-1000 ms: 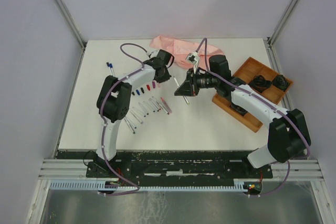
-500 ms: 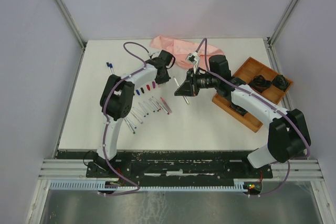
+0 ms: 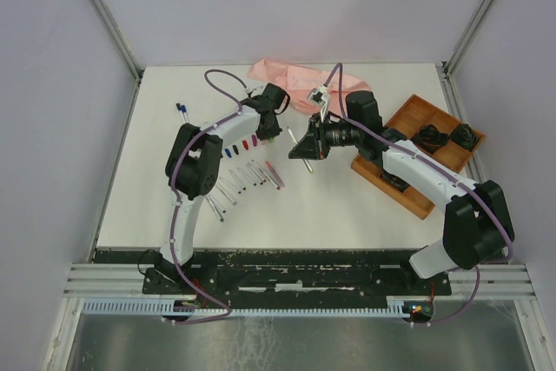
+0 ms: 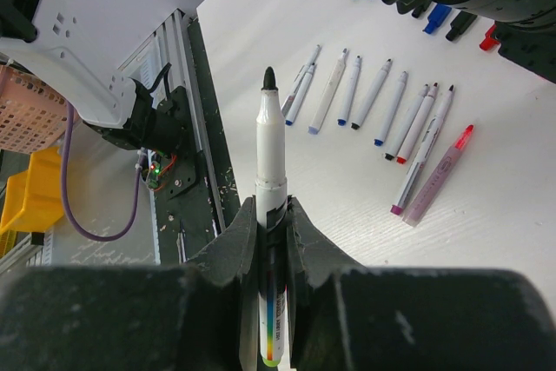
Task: Open the pen caps
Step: Place the pen cap at the center of the board.
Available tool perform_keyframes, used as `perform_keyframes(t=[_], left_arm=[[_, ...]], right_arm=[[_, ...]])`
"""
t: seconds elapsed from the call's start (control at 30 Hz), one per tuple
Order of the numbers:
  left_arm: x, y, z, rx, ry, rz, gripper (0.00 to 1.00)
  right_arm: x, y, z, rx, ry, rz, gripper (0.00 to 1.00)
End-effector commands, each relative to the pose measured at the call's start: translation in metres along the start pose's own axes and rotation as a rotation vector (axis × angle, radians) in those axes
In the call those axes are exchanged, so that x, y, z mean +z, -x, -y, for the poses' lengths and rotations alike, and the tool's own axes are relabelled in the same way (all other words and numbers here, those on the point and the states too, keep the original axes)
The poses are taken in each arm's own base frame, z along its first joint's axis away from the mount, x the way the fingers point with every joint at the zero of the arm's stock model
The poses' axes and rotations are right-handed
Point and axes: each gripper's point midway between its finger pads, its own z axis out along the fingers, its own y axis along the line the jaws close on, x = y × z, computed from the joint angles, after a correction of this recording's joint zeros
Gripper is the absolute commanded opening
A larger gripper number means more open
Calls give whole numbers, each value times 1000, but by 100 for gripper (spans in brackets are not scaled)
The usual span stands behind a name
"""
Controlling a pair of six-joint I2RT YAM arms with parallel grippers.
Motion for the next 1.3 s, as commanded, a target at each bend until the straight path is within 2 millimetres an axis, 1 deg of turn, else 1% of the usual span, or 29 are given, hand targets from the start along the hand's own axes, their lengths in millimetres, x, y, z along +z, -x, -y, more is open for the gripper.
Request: perform_keyframes(t=[0.0, 0.1, 0.17, 0.3, 0.43, 0.47, 0.5, 0.57, 0.6, 0.77, 0.9, 0.93, 0.97, 1.0, 1.07, 1.17, 1.2, 1.27], left_arm=[[-11, 13, 1, 25, 2, 44, 28], [-16, 18, 3, 23, -7, 56, 28], [-23, 23, 5, 18, -18, 69, 29], [-47, 39, 9, 4, -57, 116, 29], [-75, 54, 6, -19, -84, 179, 29], [-80, 53, 4, -24, -95, 192, 29], [-87, 58, 4, -34, -117, 220, 29], [-99, 62, -2, -48, -137, 268, 29], [-109, 66, -4, -53, -155, 298, 29], [-129, 69, -38, -58, -174, 392, 28], [-148, 65, -65, -25, -200, 481, 26], [-151, 61, -72, -15, -207, 501, 26], [-157, 60, -75, -12, -228, 536, 26], [-155, 48, -83, 1, -234, 544, 27], [-161, 38, -93, 1, -258, 587, 33], [-167, 25, -108, -25, -281, 635, 45], [-172, 22, -112, -34, -294, 651, 46], [-174, 15, -119, -41, -296, 657, 47]], right_arm=[[-3, 24, -5, -58, 0, 46, 0], [-3, 24, -5, -58, 1, 44, 0], [-3, 24, -6, -61, 3, 45, 0], [-4, 23, -8, -73, 13, 39, 0], [-7, 22, -9, -98, 11, 36, 0], [-7, 22, -9, -101, 10, 36, 0], [-7, 22, -10, -104, 10, 36, 0], [-7, 21, -10, -105, 13, 34, 0], [-7, 21, -11, -105, 15, 34, 0], [-6, 19, -7, -103, 7, 31, 0], [-2, 15, 2, -79, -18, 21, 0], [0, 13, 6, -69, -26, 17, 0], [2, 11, 9, -57, -34, 11, 0], [4, 8, 13, -46, -45, 2, 0], [10, 1, 23, -32, -74, -20, 0], [18, -11, 48, -7, -173, -48, 1], [21, -14, 57, 4, -211, -56, 1], [26, -22, 74, 37, -283, -76, 1]])
